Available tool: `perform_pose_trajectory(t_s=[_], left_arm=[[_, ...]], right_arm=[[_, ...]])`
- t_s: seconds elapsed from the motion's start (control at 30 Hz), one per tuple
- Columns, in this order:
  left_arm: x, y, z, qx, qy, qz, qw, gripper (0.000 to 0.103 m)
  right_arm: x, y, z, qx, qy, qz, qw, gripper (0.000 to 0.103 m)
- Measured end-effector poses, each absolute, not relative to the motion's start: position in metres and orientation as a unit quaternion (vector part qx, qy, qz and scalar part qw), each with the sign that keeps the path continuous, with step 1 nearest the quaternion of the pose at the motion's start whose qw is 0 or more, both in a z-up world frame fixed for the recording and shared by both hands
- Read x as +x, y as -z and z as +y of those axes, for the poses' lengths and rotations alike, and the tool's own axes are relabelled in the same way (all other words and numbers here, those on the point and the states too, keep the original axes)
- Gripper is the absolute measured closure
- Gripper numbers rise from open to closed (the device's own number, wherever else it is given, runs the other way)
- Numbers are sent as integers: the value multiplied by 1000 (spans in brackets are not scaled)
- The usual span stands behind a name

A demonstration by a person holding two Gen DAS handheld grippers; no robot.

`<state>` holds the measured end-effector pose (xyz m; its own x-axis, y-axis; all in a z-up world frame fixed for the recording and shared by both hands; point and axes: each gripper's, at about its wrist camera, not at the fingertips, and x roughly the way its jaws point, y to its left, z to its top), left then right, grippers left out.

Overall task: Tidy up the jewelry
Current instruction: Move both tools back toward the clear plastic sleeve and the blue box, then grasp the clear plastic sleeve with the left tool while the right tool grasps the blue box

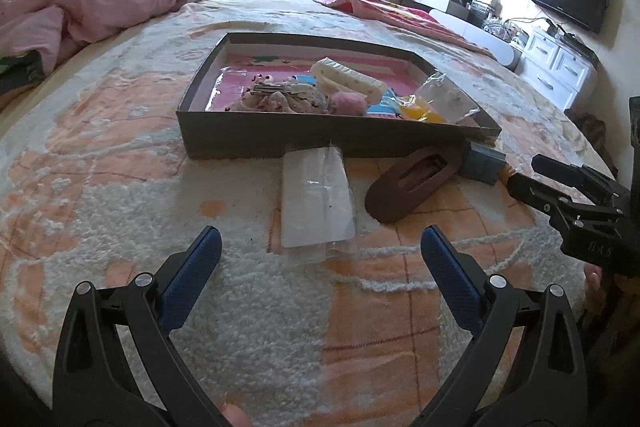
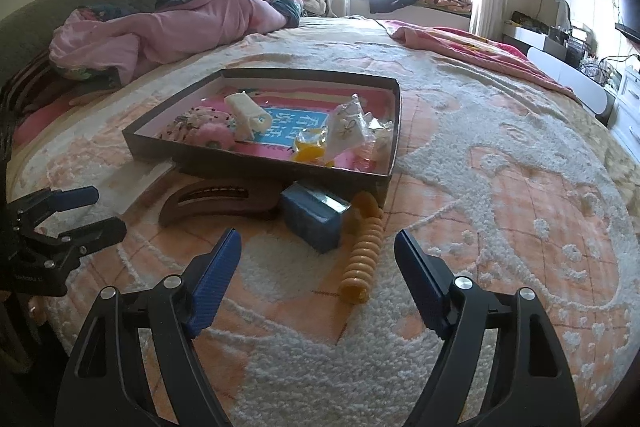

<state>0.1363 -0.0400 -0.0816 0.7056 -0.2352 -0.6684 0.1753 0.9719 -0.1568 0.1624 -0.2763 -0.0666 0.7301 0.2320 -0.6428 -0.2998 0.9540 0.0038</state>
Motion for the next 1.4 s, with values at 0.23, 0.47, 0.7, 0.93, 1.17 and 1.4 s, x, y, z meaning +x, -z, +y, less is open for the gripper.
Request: perform_pose_trajectory(t_s=[0.23, 0.47, 0.7, 0.93, 1.17, 1.4], left_arm=[[146, 81, -40, -47, 111, 368, 922, 12], [155, 82, -46, -40, 116, 374, 919, 20], [161, 83, -40, -48, 109, 378, 918, 35], [168, 86, -41, -43, 101, 385, 916, 60], [166, 86, -44, -23, 100, 387, 916, 70], [158, 83, -44, -12, 105, 387, 916, 70]], right_arm=[[175, 68, -276, -50, -144, 342, 927, 40], [186, 70, -266, -66, -156, 344, 923, 50], [198, 72, -261, -77, -160, 351, 919, 58], [200, 79, -260, -82, -168, 362, 913, 66], [193, 76, -261, -73, -188, 358, 912, 69], [183, 75, -257, -72, -210, 360, 906, 72]])
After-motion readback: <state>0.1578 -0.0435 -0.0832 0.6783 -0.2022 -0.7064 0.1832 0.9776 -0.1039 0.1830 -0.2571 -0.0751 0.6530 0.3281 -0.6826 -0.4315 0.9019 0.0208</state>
